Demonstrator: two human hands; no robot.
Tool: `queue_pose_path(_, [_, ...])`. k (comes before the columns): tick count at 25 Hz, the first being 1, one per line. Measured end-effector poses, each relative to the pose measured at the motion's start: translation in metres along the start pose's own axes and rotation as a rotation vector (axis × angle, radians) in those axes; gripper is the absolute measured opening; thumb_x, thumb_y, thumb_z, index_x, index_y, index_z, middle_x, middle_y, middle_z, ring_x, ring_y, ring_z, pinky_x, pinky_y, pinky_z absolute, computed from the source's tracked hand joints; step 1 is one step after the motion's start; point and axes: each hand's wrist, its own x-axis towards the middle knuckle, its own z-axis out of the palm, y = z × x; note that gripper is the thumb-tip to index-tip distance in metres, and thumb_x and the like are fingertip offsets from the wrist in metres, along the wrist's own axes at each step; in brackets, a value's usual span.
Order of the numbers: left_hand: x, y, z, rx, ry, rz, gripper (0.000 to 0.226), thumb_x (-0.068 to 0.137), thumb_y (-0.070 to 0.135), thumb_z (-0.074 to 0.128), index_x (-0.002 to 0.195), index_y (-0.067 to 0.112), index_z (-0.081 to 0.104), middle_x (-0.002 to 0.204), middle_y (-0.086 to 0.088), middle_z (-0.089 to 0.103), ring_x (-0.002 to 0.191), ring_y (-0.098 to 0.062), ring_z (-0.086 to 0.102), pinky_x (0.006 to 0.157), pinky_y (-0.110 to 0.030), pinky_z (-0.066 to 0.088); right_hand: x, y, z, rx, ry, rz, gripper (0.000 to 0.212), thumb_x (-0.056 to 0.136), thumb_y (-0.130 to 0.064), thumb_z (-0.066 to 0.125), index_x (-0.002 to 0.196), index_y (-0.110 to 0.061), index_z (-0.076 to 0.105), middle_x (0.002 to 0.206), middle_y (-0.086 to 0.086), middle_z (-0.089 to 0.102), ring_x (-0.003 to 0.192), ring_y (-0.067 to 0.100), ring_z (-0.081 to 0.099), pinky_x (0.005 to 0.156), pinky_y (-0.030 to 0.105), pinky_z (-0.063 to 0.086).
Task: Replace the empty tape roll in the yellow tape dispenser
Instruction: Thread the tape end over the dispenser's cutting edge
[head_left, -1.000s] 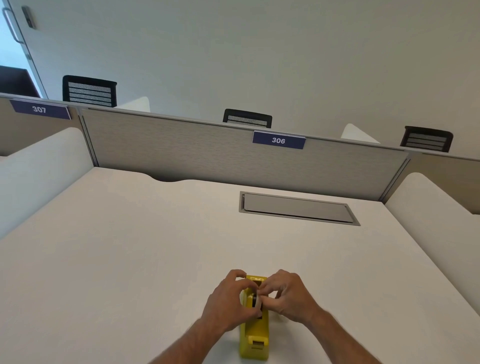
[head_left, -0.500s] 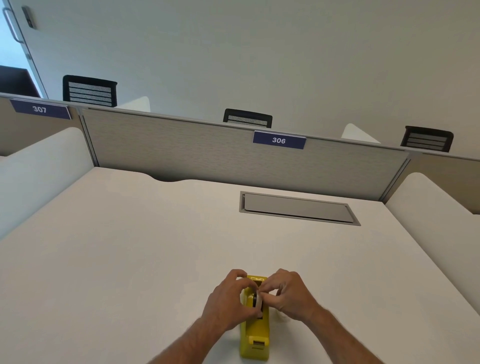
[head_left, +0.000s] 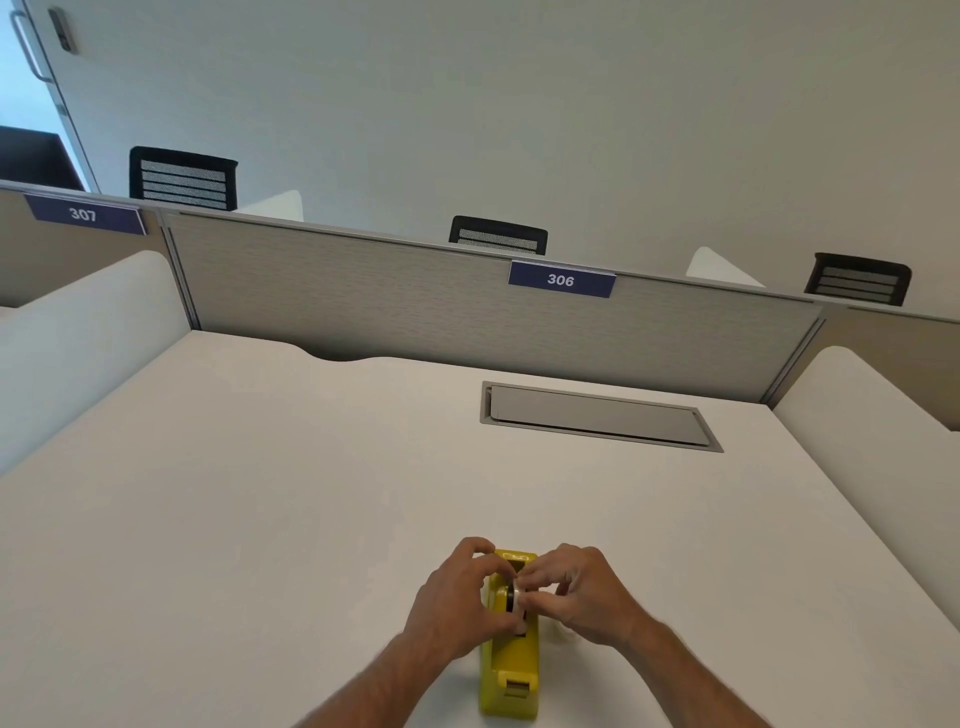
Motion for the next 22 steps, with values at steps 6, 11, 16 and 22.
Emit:
queue_pose_path(6, [-0.001, 0.002, -0.003, 0.005, 0.001, -0.005, 0.062, 0.054, 0.068, 0.08, 0.108, 0.044, 0.06, 0.132, 0.022, 0.041, 0.097, -0.004, 0.057, 0.08, -0.027, 0.054, -0.001, -0.003, 0.0, -0.074, 0.003, -0.026, 0.012, 0.084, -0.027, 0.077, 0.094, -0.031, 0.081, 0.091, -0.017, 0.079, 0.087, 0.005, 0.062, 0.072, 0.025, 0.054])
queue_pose_path(11, [-0.002, 0.005, -0.005, 0.0, -0.009, -0.012, 0.063, 0.056, 0.064, 0.082, 0.111, 0.042, 0.06, 0.134, 0.019, 0.042, 0.099, -0.007, 0.056, 0.082, -0.027, 0.054, -0.003, -0.006, 0.003, -0.128, 0.042, -0.057, 0.01, 0.086, -0.021, 0.074, 0.091, -0.026, 0.08, 0.087, -0.014, 0.078, 0.081, 0.008, 0.06, 0.069, 0.033, 0.054])
queue_pose_path(16, [-0.002, 0.007, -0.007, -0.012, -0.02, -0.023, 0.062, 0.056, 0.063, 0.082, 0.11, 0.041, 0.061, 0.133, 0.018, 0.043, 0.099, -0.007, 0.056, 0.083, -0.028, 0.055, -0.007, -0.008, 0.004, -0.128, 0.034, -0.072, 0.01, 0.085, -0.029, 0.071, 0.092, -0.027, 0.077, 0.087, -0.013, 0.075, 0.082, 0.009, 0.062, 0.067, 0.029, 0.055])
queue_pose_path(22, [-0.001, 0.008, -0.011, -0.03, -0.058, -0.017, 0.06, 0.056, 0.062, 0.081, 0.108, 0.039, 0.061, 0.13, 0.018, 0.043, 0.1, -0.009, 0.057, 0.084, -0.031, 0.056, -0.006, -0.01, 0.002, -0.179, 0.017, -0.103, 0.011, 0.085, -0.022, 0.076, 0.093, -0.027, 0.081, 0.097, -0.015, 0.078, 0.087, 0.002, 0.059, 0.078, 0.024, 0.05])
